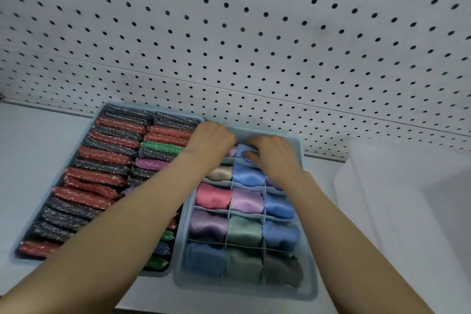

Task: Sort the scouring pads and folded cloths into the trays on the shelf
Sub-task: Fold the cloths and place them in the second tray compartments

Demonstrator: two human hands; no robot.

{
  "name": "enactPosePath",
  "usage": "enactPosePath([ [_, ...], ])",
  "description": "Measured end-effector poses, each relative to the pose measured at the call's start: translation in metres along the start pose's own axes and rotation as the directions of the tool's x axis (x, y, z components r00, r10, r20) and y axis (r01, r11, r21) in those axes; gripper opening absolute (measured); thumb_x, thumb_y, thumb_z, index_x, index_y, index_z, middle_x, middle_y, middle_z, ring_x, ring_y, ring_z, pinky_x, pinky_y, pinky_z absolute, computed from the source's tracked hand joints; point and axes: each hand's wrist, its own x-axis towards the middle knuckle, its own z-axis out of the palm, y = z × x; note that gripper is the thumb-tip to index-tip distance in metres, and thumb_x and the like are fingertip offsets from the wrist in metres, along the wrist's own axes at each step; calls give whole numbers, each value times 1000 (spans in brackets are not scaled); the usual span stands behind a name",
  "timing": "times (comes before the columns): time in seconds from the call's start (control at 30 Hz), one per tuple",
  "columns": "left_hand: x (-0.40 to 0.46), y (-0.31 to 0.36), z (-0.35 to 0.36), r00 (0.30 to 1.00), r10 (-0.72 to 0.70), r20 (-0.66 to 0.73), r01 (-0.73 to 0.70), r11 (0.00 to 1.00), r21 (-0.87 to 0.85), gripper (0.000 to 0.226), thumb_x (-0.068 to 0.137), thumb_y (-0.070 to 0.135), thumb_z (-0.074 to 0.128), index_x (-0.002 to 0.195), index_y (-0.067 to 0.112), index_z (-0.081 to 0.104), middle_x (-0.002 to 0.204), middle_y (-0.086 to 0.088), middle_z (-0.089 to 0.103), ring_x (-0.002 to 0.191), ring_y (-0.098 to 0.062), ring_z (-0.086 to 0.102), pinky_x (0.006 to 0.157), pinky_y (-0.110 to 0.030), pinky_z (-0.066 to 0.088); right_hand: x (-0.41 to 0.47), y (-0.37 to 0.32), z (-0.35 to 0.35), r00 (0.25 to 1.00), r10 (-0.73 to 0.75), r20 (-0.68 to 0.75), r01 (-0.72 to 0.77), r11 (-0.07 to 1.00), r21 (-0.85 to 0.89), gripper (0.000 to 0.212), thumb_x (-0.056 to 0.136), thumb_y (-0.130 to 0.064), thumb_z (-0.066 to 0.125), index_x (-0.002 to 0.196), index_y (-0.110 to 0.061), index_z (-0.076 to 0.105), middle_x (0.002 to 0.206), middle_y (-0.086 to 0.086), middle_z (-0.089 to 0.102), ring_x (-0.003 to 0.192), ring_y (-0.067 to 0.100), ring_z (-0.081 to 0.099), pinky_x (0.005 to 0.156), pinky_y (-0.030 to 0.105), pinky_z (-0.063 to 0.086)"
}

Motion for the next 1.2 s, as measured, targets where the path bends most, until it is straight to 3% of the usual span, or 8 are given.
enactPosePath([
  [0.2,-24,-10,10,991,12,-136,-57,941,-334,18,84,12,66,100,19,69,98,-2,64,97,-28,60,75,-38,52,-27,6,-17,997,-15,-70,24,992,124,25,87,-31,67,112,-27,68,107,-5,73,101,21,65,83,32,47],
  [0.33,-44,-1,3,996,89,10,-87,988,-124,18,65,26,81,80,20,72,78,-2,67,77,-26,66,58,-27,40,-49,0,-13,995,-95,37,92,994,67,11,85,-36,69,84,-25,65,83,-2,69,88,27,64,73,34,47],
  [0.47,-41,11,17,996,74,-54,-74,997,-5,32,30,23,91,50,21,66,48,3,58,48,-19,60,47,-21,42,-48,-11,3,990,-137,-27,132,983,-124,17,88,-37,63,92,-21,68,91,8,71,90,33,64,75,36,45],
  [0.6,-44,17,16,992,74,-99,-77,997,-19,33,27,20,90,49,20,65,49,3,59,48,-19,60,50,-20,44,-52,-9,9,998,-62,-27,63,997,49,13,84,-36,65,87,-24,69,77,6,68,78,33,62,67,37,48],
  [0.77,-51,12,17,987,70,-146,-94,982,-163,30,43,11,91,64,15,71,64,-4,64,63,-29,64,60,-32,55,-68,13,-13,993,46,-106,-28,986,167,17,83,-22,65,97,-27,72,90,-1,75,86,27,67,74,37,52],
  [0.87,-67,12,8,991,57,-117,-91,947,-307,14,78,20,74,90,14,71,89,-4,65,89,-29,62,75,-38,54,-74,22,-21,998,58,-25,-60,995,-77,9,85,-24,61,88,-22,69,87,3,72,89,32,64,76,33,42],
  [1.0,-82,22,-1,997,76,4,-74,982,-173,19,89,24,60,107,19,64,100,-1,64,100,-25,60,75,-35,48,-68,10,-20,999,38,13,-33,964,-262,9,87,-28,57,83,-24,65,87,4,70,89,30,63,78,34,31],
  [1.2,-84,26,2,998,53,27,-51,997,-64,26,89,19,61,115,19,58,107,1,64,101,-23,62,69,-32,42,-69,13,-16,999,38,-17,-41,976,-214,21,90,-30,57,70,-25,57,78,6,70,78,31,62,84,35,33],
])
